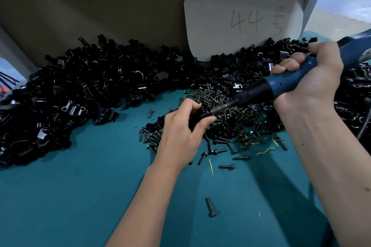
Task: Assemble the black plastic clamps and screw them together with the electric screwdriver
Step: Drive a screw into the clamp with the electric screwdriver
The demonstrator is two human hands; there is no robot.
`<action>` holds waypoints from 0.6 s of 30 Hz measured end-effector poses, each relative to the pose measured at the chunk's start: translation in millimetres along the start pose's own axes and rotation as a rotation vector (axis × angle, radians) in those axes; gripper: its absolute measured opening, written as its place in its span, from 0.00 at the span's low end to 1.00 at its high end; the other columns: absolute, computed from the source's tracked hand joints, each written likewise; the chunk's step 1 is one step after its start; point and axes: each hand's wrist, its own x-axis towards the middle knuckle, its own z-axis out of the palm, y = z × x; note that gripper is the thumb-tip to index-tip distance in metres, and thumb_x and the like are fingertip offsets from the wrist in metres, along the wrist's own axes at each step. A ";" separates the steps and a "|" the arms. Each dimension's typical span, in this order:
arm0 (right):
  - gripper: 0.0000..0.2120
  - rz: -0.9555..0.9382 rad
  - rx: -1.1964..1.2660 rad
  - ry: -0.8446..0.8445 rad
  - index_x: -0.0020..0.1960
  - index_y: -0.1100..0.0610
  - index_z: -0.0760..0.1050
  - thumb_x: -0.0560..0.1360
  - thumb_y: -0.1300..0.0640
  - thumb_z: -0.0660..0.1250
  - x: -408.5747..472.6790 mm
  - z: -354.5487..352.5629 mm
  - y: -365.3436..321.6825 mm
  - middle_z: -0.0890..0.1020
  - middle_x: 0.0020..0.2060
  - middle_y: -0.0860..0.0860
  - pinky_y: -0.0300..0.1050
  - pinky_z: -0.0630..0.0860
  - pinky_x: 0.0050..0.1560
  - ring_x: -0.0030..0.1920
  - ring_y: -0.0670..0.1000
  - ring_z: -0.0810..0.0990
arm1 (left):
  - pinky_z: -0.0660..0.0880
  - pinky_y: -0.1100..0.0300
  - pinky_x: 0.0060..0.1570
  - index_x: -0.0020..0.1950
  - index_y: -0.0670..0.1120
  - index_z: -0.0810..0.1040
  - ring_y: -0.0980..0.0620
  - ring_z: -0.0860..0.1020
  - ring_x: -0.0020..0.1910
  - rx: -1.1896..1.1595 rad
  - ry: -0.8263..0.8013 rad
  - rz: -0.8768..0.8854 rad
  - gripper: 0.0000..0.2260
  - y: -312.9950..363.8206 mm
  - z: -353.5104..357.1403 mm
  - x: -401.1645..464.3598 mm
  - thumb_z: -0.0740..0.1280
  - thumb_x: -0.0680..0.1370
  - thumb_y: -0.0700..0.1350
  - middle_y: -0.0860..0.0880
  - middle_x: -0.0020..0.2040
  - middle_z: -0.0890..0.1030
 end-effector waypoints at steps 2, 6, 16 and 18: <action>0.11 0.006 0.005 -0.008 0.40 0.55 0.65 0.79 0.61 0.63 0.6 -1.4 0.4 0.69 0.29 0.48 0.41 0.68 0.29 0.26 0.48 0.67 | 0.64 0.67 0.30 0.48 0.57 0.70 0.58 0.68 0.30 -0.009 -0.016 0.010 0.10 0.6 0.1 0.1 0.70 0.80 0.58 0.60 0.36 0.74; 0.12 0.017 0.021 -0.016 0.39 0.55 0.65 0.79 0.61 0.63 0.5 -4.2 1.0 0.69 0.29 0.48 0.40 0.68 0.29 0.25 0.47 0.67 | 0.62 0.70 0.28 0.48 0.53 0.70 0.59 0.67 0.28 -0.023 -0.034 0.030 0.11 1.4 -0.3 0.1 0.71 0.81 0.56 0.59 0.35 0.73; 0.12 0.022 0.018 -0.029 0.39 0.54 0.64 0.79 0.61 0.63 -1.2 -2.7 4.4 0.69 0.29 0.48 0.40 0.67 0.28 0.25 0.47 0.66 | 0.62 0.69 0.29 0.47 0.56 0.66 0.58 0.67 0.29 0.035 -0.028 0.036 0.13 4.6 -0.1 -2.0 0.71 0.81 0.55 0.63 0.36 0.73; 0.12 0.026 0.014 -0.025 0.39 0.54 0.64 0.79 0.61 0.63 -1.2 -3.0 4.7 0.69 0.29 0.48 0.40 0.67 0.28 0.25 0.47 0.67 | 0.63 0.68 0.29 0.47 0.55 0.66 0.58 0.68 0.30 0.047 -0.031 0.043 0.14 5.7 0.1 -2.6 0.71 0.80 0.55 0.62 0.36 0.73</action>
